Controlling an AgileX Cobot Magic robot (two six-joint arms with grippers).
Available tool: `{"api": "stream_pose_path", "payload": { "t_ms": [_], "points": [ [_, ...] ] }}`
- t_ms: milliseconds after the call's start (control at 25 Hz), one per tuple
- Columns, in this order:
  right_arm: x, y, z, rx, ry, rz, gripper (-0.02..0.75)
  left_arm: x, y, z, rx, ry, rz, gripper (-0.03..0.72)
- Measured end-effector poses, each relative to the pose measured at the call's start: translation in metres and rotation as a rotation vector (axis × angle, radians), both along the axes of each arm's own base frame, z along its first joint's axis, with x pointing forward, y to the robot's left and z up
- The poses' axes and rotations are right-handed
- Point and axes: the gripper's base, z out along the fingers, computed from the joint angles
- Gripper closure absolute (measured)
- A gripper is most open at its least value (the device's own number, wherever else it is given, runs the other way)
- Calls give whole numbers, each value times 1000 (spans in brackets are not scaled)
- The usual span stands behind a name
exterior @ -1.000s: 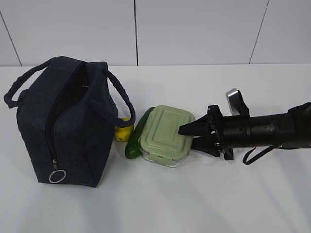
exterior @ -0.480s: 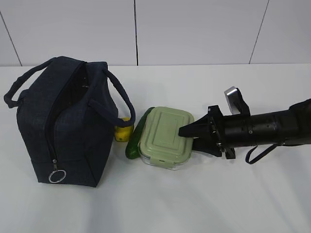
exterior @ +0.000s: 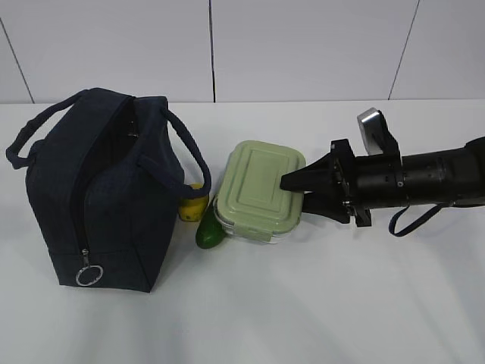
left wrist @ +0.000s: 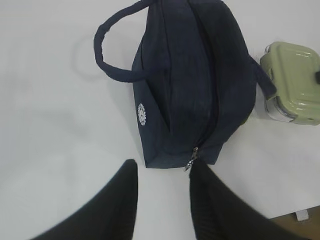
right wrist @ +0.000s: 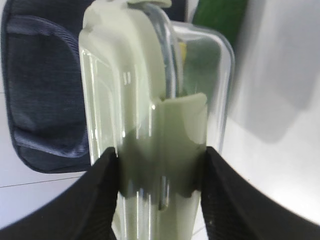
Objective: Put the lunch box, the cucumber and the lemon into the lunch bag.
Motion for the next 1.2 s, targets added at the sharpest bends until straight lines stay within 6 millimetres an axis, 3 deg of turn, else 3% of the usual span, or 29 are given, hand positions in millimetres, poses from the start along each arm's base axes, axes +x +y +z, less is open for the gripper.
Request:
{"api": "stream_pose_path", "payload": {
  "t_ms": [160,440,600,880,1200],
  "points": [
    [-1,0,10,8,-9,-5,372,39,-7,10,16,85,-1,430],
    [-3,0,29,15,-29,-6,372,115,-22,2,58,304,-13,391],
    [-5,0,39,24,-35,-9,372,147,-31,-4,63,388,-37,355],
    [-1,2,61,47,-57,-4,372,184,-42,-12,49,461,-83,347],
    [13,4,81,74,-87,-13,372,218,-50,-46,53,562,-91,347]
  ]
}}
